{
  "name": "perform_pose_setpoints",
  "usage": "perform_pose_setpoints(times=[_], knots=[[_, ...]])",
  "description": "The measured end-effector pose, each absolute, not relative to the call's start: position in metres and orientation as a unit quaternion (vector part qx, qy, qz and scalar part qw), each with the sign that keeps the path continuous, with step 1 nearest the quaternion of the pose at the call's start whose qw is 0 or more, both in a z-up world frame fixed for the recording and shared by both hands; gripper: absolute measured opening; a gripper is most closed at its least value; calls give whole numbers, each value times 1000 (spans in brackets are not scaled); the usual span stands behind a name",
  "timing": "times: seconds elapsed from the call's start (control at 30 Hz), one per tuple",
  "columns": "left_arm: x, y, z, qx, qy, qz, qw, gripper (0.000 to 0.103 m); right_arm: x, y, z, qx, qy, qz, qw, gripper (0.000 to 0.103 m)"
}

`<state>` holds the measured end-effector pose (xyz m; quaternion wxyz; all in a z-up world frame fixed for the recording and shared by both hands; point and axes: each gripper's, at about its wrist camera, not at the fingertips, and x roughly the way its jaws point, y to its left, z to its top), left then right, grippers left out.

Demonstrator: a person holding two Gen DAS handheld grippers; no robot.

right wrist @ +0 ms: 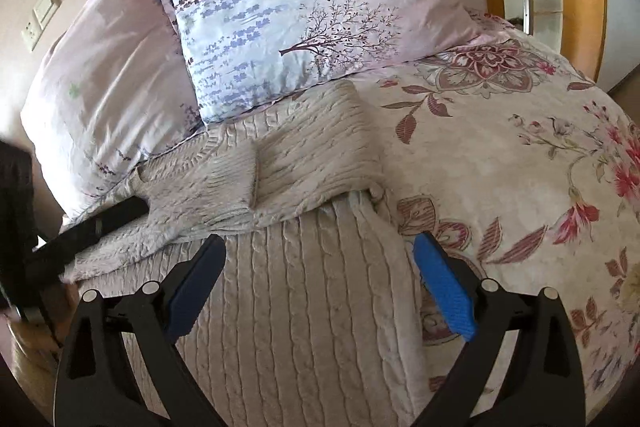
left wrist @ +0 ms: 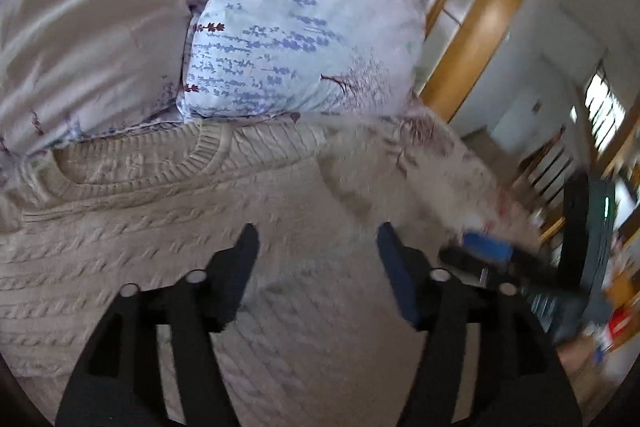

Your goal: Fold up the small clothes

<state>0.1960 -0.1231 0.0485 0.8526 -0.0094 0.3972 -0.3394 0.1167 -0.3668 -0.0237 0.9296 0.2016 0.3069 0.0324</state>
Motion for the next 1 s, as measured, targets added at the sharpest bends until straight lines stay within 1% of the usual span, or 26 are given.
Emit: perform_pose_setpoints(times=[0.03, 0.1, 0.13, 0.17, 0.27, 0.37, 0.43, 0.5, 0.53, 0.6, 0.63, 0.7, 0.8, 0.87, 0.93, 0.97, 1.0], knots=[[191, -114, 49, -6, 395, -332, 856, 70, 120, -367, -22, 202, 310, 41, 928, 84], [179, -87, 54, -8, 390, -308, 868, 71, 128, -364, -18, 206, 319, 68, 923, 69], [174, -70, 56, -7, 388, -288, 876, 72, 133, -362, -15, 214, 323, 91, 917, 66], [169, -55, 58, -5, 386, -269, 882, 72, 141, -358, -13, 225, 334, 118, 908, 60], [144, 4, 60, 16, 384, -171, 907, 72, 165, -346, -11, 228, 360, 143, 893, 56], [122, 45, 54, 26, 386, -102, 916, 72, 189, -336, -13, 203, 379, 116, 896, 51], [106, 75, 48, 21, 396, -67, 916, 72, 203, -333, -20, 208, 396, 112, 887, 48], [94, 98, 39, 5, 408, -49, 912, 72, 211, -328, -27, 207, 408, 108, 883, 38], [88, 105, 36, -4, 413, -46, 910, 72, 212, -328, -28, 204, 407, 107, 884, 36], [81, 119, 27, -28, 424, -47, 904, 72, 211, -322, -28, 192, 403, 110, 888, 19], [76, 123, 23, -36, 427, -48, 902, 72, 211, -317, -29, 186, 402, 112, 890, 18], [76, 126, 16, -55, 433, -55, 898, 72, 210, -309, -25, 162, 388, 112, 900, 9], [72, 125, 12, -53, 429, -59, 900, 72, 207, -310, -12, 157, 350, 109, 917, 8], [71, 119, 11, -51, 427, -66, 901, 72, 201, -317, 3, 173, 313, 105, 928, 8], [71, 115, 10, -49, 425, -71, 901, 72, 198, -326, 9, 177, 293, 85, 936, 7], [71, 114, 9, -47, 424, -72, 902, 72, 197, -329, 9, 172, 289, 66, 939, 4], [70, 113, 9, -47, 422, -75, 902, 72, 199, -332, 4, 167, 295, 48, 940, 4]])
